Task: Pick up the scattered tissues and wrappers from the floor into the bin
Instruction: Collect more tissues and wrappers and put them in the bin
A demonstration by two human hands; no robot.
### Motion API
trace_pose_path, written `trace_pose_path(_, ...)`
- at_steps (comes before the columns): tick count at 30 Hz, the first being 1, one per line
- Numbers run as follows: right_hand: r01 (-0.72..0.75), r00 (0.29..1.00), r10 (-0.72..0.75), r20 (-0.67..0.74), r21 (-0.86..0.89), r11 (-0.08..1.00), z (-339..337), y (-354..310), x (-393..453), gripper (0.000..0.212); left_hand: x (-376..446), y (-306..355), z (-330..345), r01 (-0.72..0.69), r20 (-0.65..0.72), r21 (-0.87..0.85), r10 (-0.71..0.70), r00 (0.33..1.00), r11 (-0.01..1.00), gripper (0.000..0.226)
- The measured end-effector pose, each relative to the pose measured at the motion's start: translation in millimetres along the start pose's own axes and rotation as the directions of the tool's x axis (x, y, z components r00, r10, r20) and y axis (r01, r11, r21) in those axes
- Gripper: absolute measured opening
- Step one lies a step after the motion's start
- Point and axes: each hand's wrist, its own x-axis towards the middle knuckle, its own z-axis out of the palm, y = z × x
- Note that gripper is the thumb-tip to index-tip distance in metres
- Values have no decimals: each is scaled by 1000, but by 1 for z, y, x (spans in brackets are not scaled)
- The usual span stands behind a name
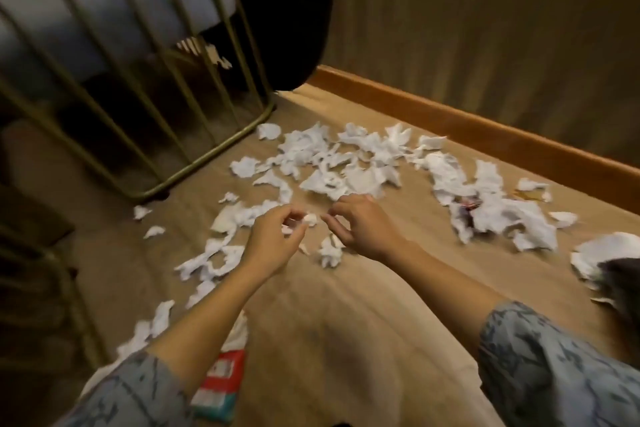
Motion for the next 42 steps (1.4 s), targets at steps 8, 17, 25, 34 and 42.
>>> trace_pose_path(8,98,931,-137,339,130,987,120,-74,22,26,-96,-121,-54,264,-123,215,-243,962,940,21)
trace_pose_path(17,-6,642,-25,767,38,999,217,-160,-22,128,-202,-230,-76,589,4,427,-652,758,686,59)
trace_pose_path(25,1,599,-32,800,39,999,236,-183,-62,116,-203,-228,-53,571,-89,661,-704,704,487,77)
trace_pose_path(34,-181,672,78,736,61,982,214,-139,-36,79,-171,-212,-43,771,-183,-39,-763,620,635,29)
trace_pose_path(42,293,728,-252,637,43,955,214,-141,47,47,-141,-217,-57,728,-419,-270,-758,501,630,20)
